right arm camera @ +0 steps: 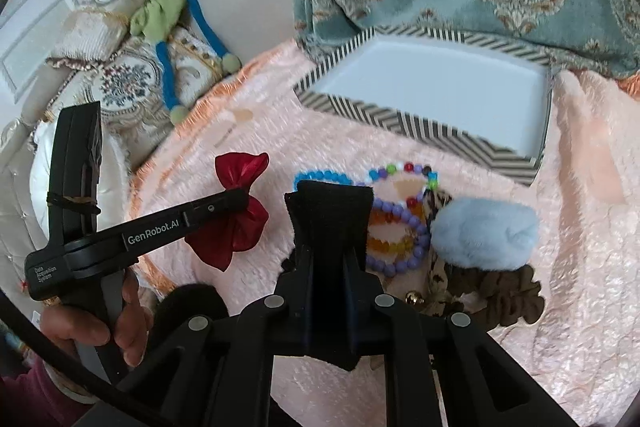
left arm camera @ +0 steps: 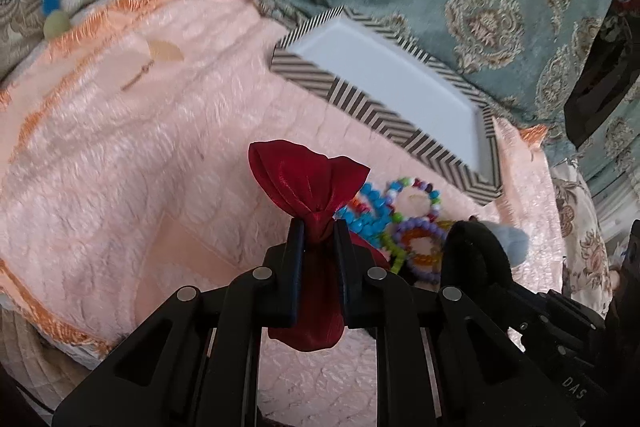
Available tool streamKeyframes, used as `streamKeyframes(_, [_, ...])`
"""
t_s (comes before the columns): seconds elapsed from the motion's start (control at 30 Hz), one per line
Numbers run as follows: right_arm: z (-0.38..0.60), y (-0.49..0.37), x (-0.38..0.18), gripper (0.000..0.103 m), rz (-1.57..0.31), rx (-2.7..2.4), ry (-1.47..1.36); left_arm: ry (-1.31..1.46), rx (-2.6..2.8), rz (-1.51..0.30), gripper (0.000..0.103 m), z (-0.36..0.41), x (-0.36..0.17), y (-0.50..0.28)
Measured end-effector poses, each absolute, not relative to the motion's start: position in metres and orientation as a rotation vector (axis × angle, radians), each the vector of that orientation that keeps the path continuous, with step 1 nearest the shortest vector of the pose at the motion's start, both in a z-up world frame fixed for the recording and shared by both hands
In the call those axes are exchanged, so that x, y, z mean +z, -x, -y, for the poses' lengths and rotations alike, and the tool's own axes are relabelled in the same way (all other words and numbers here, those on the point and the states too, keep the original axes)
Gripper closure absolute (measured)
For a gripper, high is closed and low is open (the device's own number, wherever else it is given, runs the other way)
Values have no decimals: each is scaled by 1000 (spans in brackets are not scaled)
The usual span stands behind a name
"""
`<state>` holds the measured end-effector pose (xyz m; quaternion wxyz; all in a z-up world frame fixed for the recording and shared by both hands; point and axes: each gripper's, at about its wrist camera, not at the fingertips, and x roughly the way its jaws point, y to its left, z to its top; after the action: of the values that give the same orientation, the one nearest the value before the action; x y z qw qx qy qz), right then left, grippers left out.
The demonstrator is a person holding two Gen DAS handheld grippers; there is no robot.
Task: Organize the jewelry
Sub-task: 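Grasp the red velvet bow with the left tool while the right tool grasps the black velvet bow, then carry both bows into the chevron tray and open both tools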
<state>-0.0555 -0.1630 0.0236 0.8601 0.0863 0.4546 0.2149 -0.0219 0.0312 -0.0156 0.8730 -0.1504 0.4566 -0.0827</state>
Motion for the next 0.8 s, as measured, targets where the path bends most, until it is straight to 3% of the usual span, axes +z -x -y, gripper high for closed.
streamKeyframes(0.4, [211,-6,64,91,-838,307,-259,291,-188,-883,90,-26,27,-35])
streamKeyframes(0.8, [244,-108,21,91,-919,193,-251,234,-131,-933,90,9,5,-174])
